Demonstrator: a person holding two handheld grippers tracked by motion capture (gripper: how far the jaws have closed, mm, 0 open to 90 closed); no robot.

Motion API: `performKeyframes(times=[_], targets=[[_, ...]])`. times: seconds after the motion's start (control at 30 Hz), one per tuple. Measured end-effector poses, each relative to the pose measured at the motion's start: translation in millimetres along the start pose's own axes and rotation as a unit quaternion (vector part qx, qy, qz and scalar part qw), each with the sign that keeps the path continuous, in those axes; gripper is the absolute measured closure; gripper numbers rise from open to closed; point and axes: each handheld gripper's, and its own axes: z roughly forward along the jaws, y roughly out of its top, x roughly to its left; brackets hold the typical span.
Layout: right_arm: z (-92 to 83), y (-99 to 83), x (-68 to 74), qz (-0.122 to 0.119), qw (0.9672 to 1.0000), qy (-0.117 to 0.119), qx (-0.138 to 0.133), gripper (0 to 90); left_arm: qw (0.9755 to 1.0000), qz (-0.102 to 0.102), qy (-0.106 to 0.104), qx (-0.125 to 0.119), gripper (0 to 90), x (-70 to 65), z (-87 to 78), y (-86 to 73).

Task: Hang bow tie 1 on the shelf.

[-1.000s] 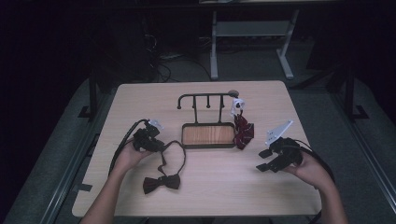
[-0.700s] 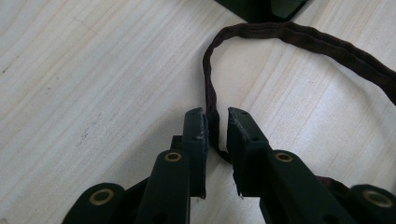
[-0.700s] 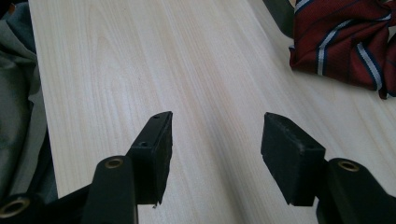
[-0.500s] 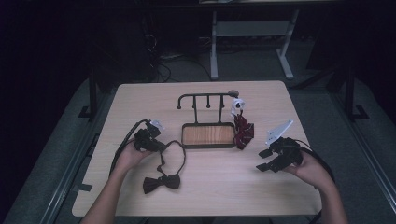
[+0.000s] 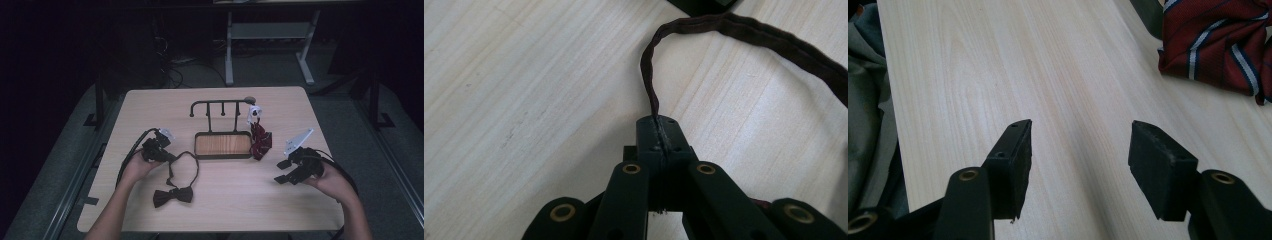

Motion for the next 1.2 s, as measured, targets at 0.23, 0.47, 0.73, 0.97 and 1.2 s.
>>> performKeyframes(times=[0.23, 0.47, 0.73, 0.97, 1.2], targets=[[-2.0, -0.1, 1.0, 0.005, 1.0, -0.005, -0.004, 42.0, 0.9998, 0.019, 0.002, 0.006, 89.2, -4.5, -11.0, 3.0], [-3.3, -0.6, 1.3, 0.005, 0.9999, -0.009, -0.008, 41.3, 0.9997, 0.025, -0.007, 0.005, 89.1, -8.1, -24.1, 6.5], [-2.7, 0.0, 2.4, 0.005, 0.9999, -0.011, -0.005, 39.7, 0.9994, 0.034, -0.008, 0.008, 89.0, -13.5, -36.8, 9.3], [-4.0, -0.6, 2.2, 0.006, 0.9999, -0.011, -0.006, 39.7, 0.9992, 0.04, -0.009, 0.001, 89.1, -16.8, -48.6, 9.0], [-5.4, -0.1, 3.3, 0.005, 0.9999, -0.012, -0.006, 39.7, 0.9985, 0.054, -0.009, 0.003, 89.0, -22.0, -59.4, 12.0]])
